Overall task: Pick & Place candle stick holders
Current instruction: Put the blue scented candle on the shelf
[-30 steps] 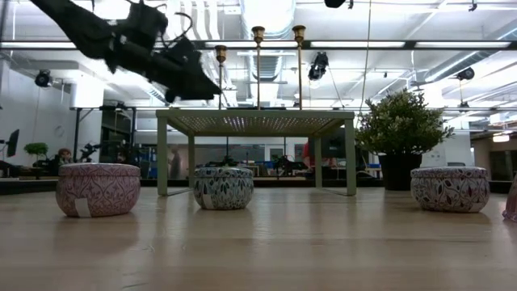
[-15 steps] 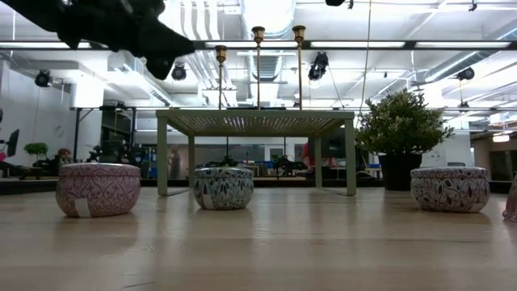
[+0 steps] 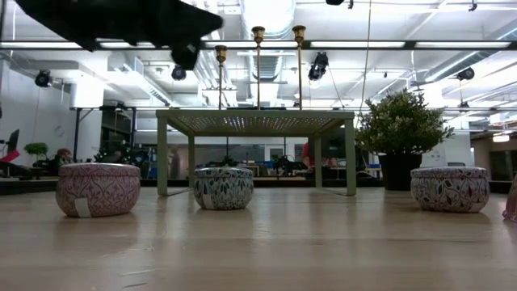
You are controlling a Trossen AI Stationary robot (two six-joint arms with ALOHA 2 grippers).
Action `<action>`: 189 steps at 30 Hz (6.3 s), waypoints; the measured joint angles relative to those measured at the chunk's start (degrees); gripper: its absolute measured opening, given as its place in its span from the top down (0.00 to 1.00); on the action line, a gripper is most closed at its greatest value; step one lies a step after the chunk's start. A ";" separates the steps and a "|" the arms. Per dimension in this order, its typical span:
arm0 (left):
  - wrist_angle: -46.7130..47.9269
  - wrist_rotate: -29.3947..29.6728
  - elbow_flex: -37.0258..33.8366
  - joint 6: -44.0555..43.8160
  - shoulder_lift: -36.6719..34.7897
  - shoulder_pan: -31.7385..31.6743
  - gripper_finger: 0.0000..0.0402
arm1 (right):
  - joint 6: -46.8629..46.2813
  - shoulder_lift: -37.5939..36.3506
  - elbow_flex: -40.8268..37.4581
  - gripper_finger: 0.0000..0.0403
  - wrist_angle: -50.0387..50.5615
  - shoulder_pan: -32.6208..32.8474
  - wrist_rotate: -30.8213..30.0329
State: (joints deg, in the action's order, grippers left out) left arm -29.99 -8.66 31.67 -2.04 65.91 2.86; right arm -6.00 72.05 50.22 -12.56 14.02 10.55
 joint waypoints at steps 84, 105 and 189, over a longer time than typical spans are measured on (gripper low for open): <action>5.66 7.65 -7.27 3.99 -19.33 6.40 0.99 | 2.60 -13.70 -5.46 0.38 1.60 7.08 -4.70; 6.51 10.27 -12.56 0.93 -25.39 6.38 0.98 | 3.21 -13.70 -5.84 0.38 1.57 7.08 -4.69; 0.24 11.84 4.48 -1.68 11.54 6.23 0.98 | 3.26 -13.70 -9.53 0.41 -3.00 7.08 -6.45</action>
State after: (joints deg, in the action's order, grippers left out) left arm -29.75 3.18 36.15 -3.72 77.45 9.08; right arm -2.74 58.35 40.69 -15.56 21.10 4.10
